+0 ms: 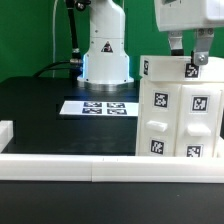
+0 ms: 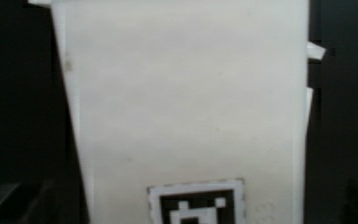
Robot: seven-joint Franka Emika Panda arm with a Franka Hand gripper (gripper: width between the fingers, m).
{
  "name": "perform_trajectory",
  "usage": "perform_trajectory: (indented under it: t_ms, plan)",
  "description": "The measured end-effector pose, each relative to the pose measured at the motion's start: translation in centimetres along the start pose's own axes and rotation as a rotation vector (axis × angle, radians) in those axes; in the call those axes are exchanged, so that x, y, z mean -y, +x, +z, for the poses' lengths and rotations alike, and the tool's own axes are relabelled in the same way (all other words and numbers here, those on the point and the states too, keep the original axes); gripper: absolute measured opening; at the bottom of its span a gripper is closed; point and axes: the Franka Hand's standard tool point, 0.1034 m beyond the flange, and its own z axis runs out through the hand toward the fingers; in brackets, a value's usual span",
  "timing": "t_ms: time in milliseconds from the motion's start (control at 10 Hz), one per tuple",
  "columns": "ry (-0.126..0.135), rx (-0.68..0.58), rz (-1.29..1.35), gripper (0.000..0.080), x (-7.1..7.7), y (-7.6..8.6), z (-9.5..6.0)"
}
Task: Assemble cabinet
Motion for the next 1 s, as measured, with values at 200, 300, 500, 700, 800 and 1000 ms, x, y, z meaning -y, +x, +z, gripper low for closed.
perform_trajectory:
  t_ms: [200, 300, 500, 700, 800, 1000]
  plan:
    - [0.012, 0.020, -0.001, 0.0796, 0.3, -0.3, -1.1]
    - [0.018, 0.030, 0.001, 0.0797, 0.4, -0.5, -1.7]
    - [0.017, 0.033, -0.045, 0.0797, 0.4, -0.5, -1.5]
    - [0.009, 0.025, -0.137, 0.0797, 0.3, -0.6, -1.5]
    - [-0.005, 0.017, -0.289, 0.0797, 0.3, -0.8, -1.6]
    - [-0.008, 0.016, -0.552, 0.0797, 0.6, -0.9, -1.9]
